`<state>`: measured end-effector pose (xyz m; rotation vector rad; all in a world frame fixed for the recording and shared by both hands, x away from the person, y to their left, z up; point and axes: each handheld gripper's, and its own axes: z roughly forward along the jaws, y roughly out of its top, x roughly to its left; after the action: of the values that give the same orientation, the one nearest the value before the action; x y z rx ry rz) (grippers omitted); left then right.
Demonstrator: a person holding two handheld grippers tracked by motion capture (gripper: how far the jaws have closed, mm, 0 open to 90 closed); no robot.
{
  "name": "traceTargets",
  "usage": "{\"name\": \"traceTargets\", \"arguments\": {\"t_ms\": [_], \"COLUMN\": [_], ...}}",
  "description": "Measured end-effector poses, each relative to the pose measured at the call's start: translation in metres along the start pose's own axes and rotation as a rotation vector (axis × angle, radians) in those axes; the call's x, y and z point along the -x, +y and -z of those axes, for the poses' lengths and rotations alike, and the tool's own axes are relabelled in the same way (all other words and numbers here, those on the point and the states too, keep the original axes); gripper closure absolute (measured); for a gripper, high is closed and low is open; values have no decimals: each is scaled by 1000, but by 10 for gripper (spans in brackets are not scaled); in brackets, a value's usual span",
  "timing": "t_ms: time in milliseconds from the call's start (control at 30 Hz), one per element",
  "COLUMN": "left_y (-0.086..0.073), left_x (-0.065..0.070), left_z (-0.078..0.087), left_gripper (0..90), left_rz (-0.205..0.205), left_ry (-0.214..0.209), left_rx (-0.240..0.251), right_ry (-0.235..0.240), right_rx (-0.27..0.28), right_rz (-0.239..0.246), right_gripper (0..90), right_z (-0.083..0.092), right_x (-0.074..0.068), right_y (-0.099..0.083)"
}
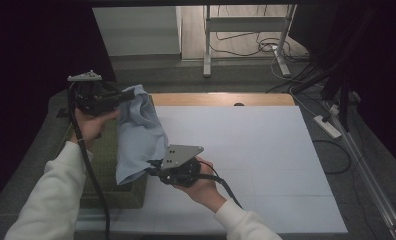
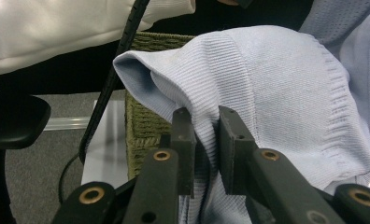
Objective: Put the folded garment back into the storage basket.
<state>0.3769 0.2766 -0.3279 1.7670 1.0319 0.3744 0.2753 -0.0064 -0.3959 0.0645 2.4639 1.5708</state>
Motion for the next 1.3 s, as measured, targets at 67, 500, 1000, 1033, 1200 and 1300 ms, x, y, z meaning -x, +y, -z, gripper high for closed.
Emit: {"name": "traceTargets", "arguments": {"t_ms": [67,500,1000,1033,1200,1300], "left_y": [-1,-5,-11,-11,-12,-12], "left_x": [-1,-10,-30,-31,-35,-37], "left_z": [0,7,23,24,24,24], "left_gripper": [797,797,797,797,798,798], "left_rz": [0,14,38,39,50,54], "left_ry": [2,21,61,64,69,71], "left_rx": [-3,-4,-4,-3,-3,-3], "right_ry": [2,7,36,36,39,39], "right_rx": [3,6,16,18,17,15], "right_rz": [-1,-2,8,7,8,7], "right_gripper": [779,779,779,779,779,779], "right_z": [-1,-9,-33,-34,-38,-37], "right_x": [0,0,-6,-7,-9,-9], "right_y": [0,1,8,8,6,5]}}
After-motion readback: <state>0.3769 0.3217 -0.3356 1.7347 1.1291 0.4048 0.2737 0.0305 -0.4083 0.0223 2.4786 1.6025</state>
